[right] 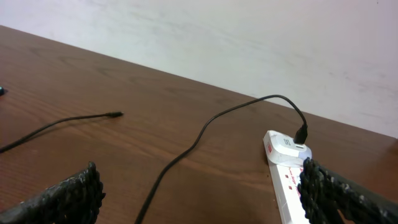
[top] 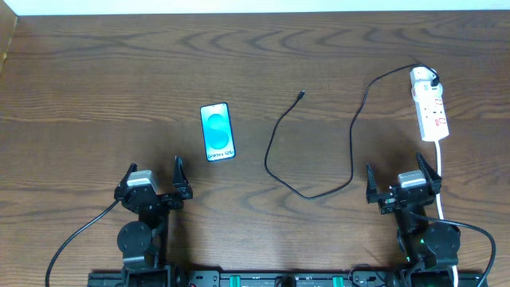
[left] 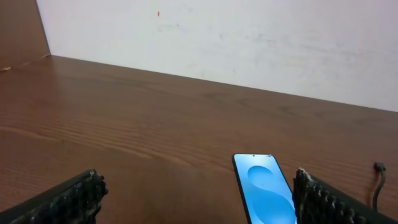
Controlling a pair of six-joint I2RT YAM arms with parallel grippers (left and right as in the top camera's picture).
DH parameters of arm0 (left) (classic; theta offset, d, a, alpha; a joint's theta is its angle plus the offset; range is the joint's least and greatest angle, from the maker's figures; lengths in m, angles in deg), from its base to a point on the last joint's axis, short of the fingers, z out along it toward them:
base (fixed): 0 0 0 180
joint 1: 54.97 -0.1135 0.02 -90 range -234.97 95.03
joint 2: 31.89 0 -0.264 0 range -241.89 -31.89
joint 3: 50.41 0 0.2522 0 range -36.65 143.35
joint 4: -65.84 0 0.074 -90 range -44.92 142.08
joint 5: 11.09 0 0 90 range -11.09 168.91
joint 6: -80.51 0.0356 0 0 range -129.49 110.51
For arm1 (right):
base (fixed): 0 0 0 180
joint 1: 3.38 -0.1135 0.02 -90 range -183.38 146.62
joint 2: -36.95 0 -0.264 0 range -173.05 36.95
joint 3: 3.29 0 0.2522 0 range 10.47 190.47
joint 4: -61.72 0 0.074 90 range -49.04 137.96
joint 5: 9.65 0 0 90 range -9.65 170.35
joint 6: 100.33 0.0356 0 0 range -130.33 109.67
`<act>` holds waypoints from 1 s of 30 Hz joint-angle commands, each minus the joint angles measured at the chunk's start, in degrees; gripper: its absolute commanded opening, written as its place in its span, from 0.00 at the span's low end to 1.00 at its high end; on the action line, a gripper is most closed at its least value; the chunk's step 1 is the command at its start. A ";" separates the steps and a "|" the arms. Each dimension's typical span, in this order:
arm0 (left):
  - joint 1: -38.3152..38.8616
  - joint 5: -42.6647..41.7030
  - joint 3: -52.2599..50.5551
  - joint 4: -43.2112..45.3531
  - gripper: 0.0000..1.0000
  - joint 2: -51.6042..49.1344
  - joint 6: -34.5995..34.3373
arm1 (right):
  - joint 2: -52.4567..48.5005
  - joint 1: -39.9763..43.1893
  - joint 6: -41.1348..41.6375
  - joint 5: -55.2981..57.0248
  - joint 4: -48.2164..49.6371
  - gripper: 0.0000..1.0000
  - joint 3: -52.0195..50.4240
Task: Plug charger to phone and switch on socket
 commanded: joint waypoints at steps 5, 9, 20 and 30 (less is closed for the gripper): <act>0.22 -1.01 -0.72 -2.21 0.98 0.39 -0.52 | 0.35 -0.39 0.52 -0.33 -0.24 0.99 -0.09; 0.22 -1.64 -0.72 -1.95 0.98 0.39 -0.52 | 0.35 -0.39 0.50 -0.33 -0.24 0.99 -0.09; 0.22 -2.34 0.13 0.11 0.98 0.39 -0.52 | 0.35 -0.39 0.52 -0.33 -0.24 0.99 -0.09; 0.22 -4.07 2.69 0.07 0.98 -2.84 -0.55 | 0.35 -0.39 0.52 -0.33 -0.24 0.99 -0.09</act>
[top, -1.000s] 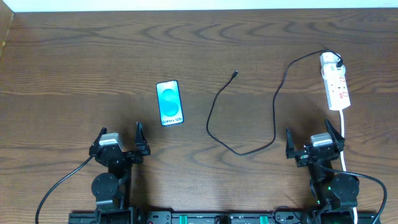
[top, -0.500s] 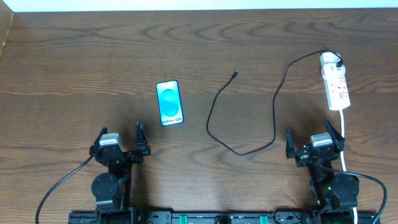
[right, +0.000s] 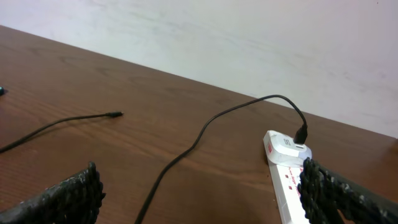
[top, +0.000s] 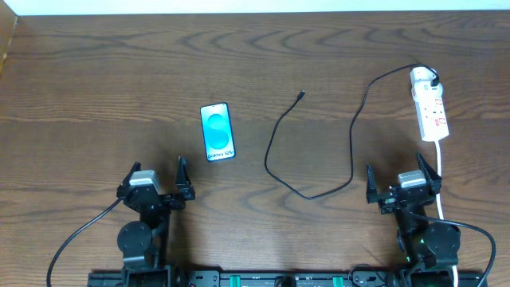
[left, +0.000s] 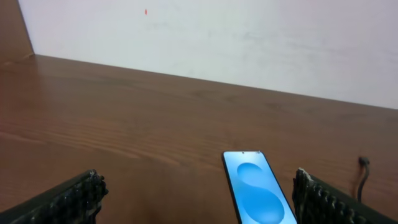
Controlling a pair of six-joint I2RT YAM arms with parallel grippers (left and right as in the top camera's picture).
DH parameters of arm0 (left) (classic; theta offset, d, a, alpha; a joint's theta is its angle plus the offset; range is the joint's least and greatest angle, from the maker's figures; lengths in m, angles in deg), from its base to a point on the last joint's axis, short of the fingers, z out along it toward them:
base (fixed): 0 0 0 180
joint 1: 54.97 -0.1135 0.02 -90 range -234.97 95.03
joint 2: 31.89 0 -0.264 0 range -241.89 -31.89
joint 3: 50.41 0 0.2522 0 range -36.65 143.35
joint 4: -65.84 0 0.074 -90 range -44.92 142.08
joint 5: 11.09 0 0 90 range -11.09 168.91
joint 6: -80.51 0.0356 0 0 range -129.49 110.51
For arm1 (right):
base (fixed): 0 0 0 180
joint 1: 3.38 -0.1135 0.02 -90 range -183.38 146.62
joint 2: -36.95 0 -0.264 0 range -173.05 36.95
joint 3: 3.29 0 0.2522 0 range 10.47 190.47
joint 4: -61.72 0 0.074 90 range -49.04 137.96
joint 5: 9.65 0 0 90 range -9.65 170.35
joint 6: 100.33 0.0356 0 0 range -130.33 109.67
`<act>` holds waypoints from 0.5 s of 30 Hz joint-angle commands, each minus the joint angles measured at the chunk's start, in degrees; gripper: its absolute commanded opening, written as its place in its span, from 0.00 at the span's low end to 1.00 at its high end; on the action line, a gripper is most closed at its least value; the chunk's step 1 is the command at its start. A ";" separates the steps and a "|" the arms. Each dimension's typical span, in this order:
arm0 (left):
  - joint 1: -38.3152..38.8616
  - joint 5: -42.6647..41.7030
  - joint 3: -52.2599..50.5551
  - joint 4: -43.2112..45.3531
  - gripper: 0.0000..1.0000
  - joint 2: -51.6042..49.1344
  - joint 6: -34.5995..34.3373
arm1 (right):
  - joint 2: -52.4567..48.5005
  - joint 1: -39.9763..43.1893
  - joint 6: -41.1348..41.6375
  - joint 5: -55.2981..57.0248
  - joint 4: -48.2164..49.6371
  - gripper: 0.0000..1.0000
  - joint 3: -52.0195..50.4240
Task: Plug charger to phone and switch on socket
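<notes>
A phone (top: 217,132) with a lit blue screen lies face up left of the table's middle; it also shows in the left wrist view as the phone (left: 255,193). The black charger cable (top: 311,159) curls across the middle, its free plug (top: 300,96) lying loose and its other end plugged into the white socket strip (top: 429,113) at the far right. My left gripper (top: 154,180) stands open near the front edge, below the phone. My right gripper (top: 402,182) stands open below the strip, with nothing between its fingers (right: 62,196).
The brown wooden table (top: 96,80) ends at a pale wall (left: 217,37) along its far side. A white lead (top: 441,179) runs from the strip toward the front past my right arm.
My left gripper has turned slightly, so the phone sits a little further left in its wrist view. The right arm, phone, cable and strip have not moved.
</notes>
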 commanded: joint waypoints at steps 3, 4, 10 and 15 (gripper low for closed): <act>0.22 -1.57 5.22 -0.52 0.98 -6.03 -0.52 | 0.35 -0.39 0.52 -0.33 -0.24 0.99 -0.09; 0.22 -1.57 6.23 -0.50 0.98 -7.37 -0.52 | 0.35 -0.39 0.55 -0.33 -0.24 0.99 -0.09; 0.22 -2.80 13.27 -0.52 0.98 -15.85 -0.52 | 0.35 -0.39 0.55 -0.33 -0.24 0.99 -0.09; 0.22 -5.86 19.47 -1.53 0.98 -22.75 -0.52 | 0.35 -0.39 0.52 -0.33 -0.24 0.99 -0.09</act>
